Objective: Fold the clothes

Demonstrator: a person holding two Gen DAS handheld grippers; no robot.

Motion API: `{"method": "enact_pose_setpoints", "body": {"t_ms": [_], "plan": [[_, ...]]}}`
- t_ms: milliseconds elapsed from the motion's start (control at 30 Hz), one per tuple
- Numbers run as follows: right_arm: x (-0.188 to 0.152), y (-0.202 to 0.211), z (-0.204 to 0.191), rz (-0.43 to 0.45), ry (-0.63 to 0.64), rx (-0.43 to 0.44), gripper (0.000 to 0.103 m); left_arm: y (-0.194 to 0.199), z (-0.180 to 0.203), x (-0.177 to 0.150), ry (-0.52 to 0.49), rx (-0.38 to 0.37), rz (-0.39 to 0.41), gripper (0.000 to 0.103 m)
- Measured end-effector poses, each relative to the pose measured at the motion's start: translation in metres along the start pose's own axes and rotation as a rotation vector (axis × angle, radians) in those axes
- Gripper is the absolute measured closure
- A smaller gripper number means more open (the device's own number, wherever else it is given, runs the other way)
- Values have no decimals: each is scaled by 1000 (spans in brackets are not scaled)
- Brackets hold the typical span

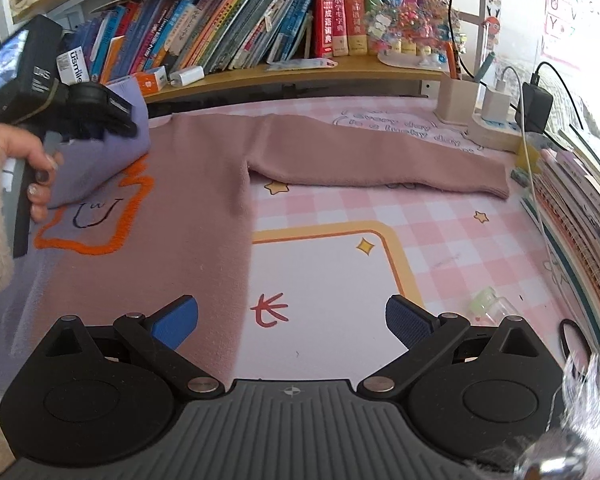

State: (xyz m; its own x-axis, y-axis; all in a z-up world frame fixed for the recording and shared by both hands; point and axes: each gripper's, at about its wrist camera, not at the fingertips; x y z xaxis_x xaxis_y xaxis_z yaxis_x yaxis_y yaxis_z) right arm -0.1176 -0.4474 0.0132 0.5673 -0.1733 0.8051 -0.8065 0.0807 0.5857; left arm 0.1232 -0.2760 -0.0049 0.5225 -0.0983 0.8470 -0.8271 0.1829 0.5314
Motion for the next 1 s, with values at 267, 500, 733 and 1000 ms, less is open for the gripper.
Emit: {"method": "enact_pose_setpoints", "body": {"t_ms": [267,500,733,1000], "plan": [[2,-7,-8,-8,4,36,2,64,9,-15,-59,-203,45,33],[2,-19,-29,-30,15,104,2,128,-62,-52,-21,-4,19,32],[1,-16,-49,-30,18,103,2,175,-137,-89,68,222,-30,32],[-8,0,-57,-54,14,-25,2,176,-187,-107,180,259,-58,33]]}}
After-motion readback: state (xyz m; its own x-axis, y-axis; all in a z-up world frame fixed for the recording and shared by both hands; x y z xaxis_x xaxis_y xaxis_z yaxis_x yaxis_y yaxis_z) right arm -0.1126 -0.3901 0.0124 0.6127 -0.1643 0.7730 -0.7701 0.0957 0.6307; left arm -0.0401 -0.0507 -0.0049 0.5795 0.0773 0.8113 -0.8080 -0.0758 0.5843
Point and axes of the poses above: each gripper's, at about its wrist camera, not at the fingertips, and y roughly against the way its jaws point, z to its right, x to its top, and after that the axes turned 10 degrees about z, right-handed
